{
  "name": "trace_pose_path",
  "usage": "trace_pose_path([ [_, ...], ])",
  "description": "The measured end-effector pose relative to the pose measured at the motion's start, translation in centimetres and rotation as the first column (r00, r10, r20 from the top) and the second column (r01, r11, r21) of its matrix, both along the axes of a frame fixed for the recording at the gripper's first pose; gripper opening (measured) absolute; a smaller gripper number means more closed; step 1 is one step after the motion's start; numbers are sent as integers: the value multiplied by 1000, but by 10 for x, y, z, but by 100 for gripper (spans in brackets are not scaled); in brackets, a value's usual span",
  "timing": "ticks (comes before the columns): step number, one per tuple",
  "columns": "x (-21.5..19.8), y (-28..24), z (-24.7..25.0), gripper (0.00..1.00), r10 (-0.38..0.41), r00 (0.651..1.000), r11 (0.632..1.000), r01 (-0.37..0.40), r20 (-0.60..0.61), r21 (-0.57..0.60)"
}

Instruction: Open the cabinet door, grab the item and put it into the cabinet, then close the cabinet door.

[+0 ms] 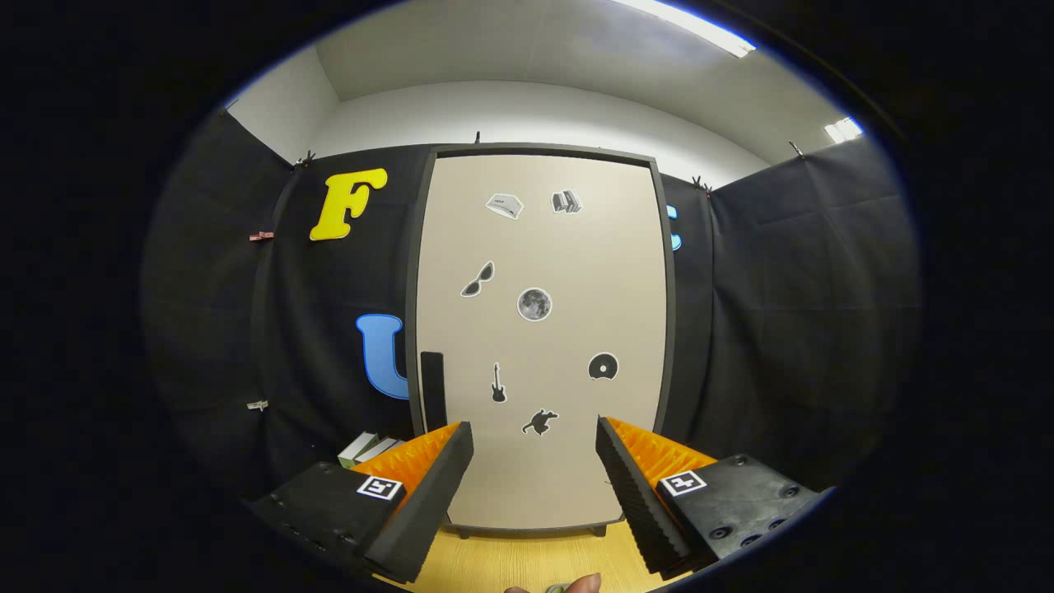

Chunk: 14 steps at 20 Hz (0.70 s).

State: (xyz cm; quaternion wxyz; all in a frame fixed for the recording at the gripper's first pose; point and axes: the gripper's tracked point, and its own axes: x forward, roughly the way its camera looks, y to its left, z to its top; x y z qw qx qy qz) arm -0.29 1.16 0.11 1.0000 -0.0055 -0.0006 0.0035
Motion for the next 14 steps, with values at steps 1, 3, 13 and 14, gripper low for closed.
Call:
trace_pose_path([
  [1, 1, 2, 0, 97, 2, 1000, 1000, -2, 0, -1],
  [3, 7, 9, -2, 97, 9, 1000, 1000, -9, -3, 2],
  [13, 89, 85, -14, 97, 80, 997, 997, -80, -16, 7],
  [14, 98, 95, -19, 97, 90, 996, 996, -89, -23, 17],
])
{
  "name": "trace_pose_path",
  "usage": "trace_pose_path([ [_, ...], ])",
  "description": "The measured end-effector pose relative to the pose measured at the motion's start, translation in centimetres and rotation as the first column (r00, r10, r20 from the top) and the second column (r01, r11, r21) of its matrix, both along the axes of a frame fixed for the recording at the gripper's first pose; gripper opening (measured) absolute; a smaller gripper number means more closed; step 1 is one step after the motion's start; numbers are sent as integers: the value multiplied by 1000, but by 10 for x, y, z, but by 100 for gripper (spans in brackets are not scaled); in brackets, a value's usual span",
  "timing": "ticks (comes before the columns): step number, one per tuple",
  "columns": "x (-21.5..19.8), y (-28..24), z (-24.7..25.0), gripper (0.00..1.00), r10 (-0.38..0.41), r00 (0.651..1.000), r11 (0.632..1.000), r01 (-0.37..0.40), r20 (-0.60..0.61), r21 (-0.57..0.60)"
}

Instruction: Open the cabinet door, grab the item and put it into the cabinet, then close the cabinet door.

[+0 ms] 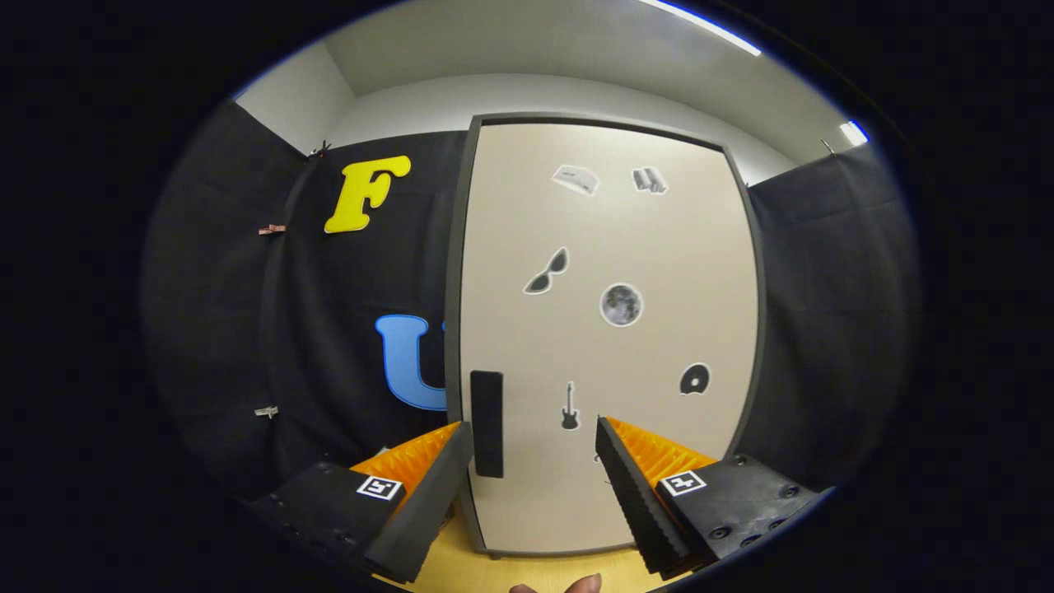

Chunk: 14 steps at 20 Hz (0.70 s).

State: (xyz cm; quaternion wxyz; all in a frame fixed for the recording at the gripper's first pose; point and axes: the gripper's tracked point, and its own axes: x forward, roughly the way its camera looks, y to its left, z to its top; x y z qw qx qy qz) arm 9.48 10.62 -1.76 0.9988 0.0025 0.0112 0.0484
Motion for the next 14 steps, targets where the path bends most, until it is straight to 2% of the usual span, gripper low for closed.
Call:
trace_pose_path([
  [6, 51, 30, -35, 97, -15, 1000, 999, 14, -24, -35],
  [11, 75, 37, -51, 95, -48, 998, 999, 47, -41, -21],
  [12, 79, 35, -52, 91, -63, 997, 998, 62, -40, -17],
  [14, 88, 30, -57, 67, -85, 995, 996, 85, -56, -8],
])
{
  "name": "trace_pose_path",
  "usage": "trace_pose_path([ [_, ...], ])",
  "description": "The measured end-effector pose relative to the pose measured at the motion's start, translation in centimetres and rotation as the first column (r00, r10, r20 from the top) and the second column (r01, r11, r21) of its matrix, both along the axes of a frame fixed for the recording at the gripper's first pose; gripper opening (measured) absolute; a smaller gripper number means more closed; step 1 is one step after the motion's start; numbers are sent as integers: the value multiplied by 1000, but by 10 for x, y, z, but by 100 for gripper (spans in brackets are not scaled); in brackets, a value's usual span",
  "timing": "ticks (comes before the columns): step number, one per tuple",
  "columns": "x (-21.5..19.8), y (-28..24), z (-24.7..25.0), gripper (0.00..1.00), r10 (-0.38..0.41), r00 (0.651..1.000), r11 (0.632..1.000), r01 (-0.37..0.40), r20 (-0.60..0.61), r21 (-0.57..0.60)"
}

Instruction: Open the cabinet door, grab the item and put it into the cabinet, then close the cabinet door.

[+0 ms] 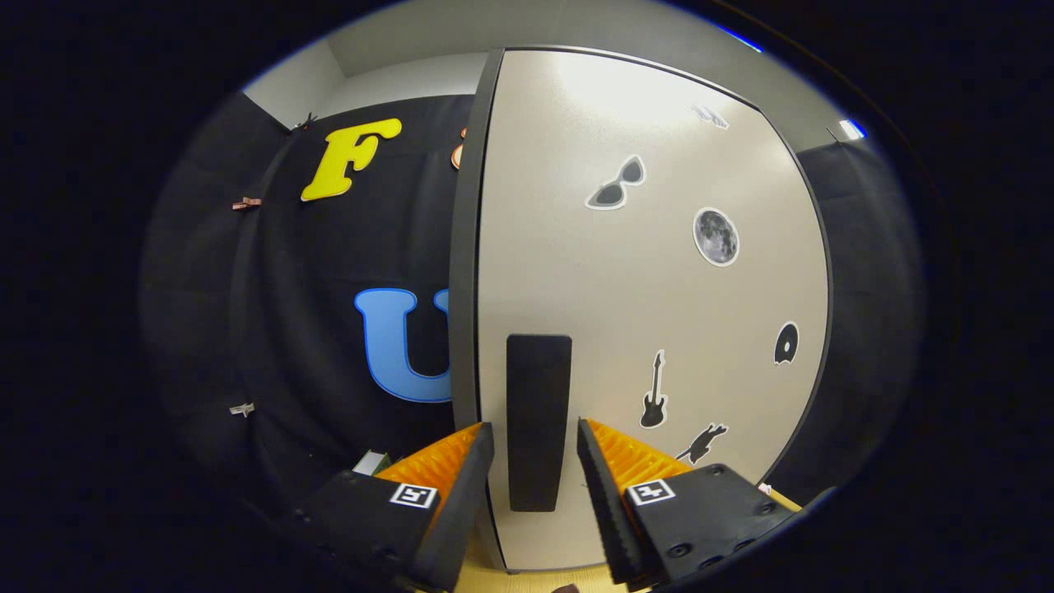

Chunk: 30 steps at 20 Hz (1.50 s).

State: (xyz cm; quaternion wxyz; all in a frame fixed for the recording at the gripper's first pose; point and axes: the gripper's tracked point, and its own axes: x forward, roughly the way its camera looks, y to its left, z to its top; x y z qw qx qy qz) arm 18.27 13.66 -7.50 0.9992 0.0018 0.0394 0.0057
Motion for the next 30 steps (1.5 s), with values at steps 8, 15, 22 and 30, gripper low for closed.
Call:
trace_pose_path([
  [8, -5, 1, -5, 21, 58, 998, 998, -58, -33, 21],
  [15, -70, -21, 6, 21, 169, 986, 984, -168, -17, 58],
  [22, -145, -61, 21, 21, 223, 975, 972, -221, -18, 80],
  [30, -187, -121, 28, 21, 146, 989, 986, -144, -16, 88],
])
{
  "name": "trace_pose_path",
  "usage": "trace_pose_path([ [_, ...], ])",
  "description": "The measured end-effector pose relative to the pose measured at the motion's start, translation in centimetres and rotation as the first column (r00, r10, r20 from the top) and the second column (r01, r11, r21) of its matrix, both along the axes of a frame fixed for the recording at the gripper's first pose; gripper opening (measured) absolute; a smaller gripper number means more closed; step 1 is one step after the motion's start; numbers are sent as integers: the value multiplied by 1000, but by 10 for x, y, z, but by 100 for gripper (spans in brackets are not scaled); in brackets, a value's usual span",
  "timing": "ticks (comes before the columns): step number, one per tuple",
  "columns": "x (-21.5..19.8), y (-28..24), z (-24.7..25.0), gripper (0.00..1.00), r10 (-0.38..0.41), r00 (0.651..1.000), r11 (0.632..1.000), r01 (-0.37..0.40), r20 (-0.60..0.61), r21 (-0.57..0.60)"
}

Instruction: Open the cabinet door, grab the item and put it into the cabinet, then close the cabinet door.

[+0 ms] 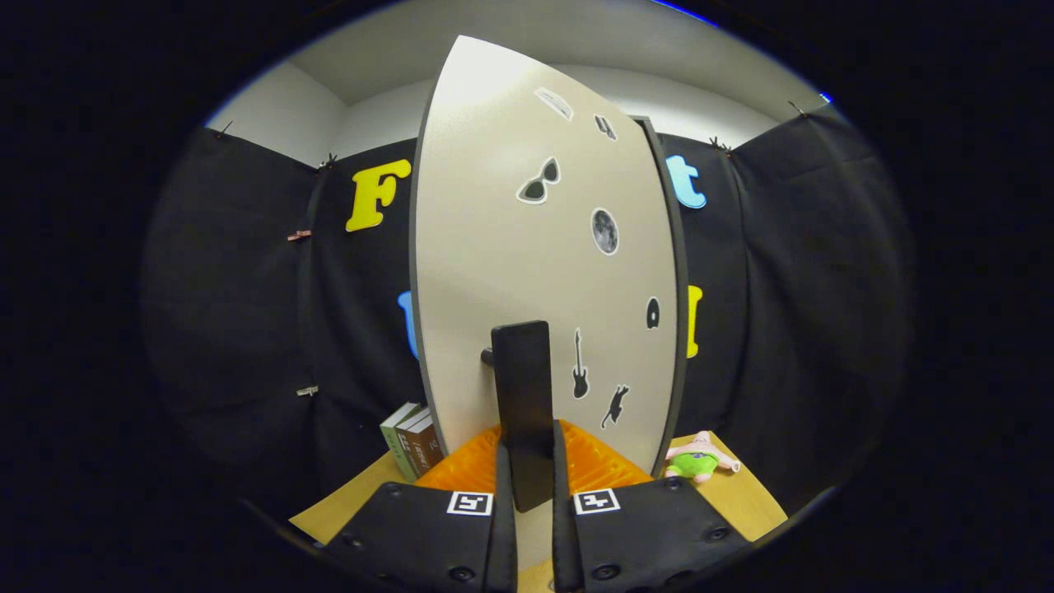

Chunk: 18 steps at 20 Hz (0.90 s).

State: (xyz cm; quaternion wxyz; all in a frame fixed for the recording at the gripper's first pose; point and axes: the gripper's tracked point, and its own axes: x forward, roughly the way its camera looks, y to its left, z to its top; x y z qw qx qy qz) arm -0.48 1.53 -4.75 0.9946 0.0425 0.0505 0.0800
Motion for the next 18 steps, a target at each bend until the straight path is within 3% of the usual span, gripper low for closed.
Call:
trace_pose_path([
  [9, -19, -84, 18, 15, -208, 978, 978, 208, 35, -10],
  [12, -23, -107, 13, 12, -264, 964, 961, 267, 38, -75],
  [13, -25, -116, 14, 8, -276, 960, 956, 279, 43, -87],
  [18, -31, -137, 20, 8, -319, 944, 935, 327, 82, -137],
])
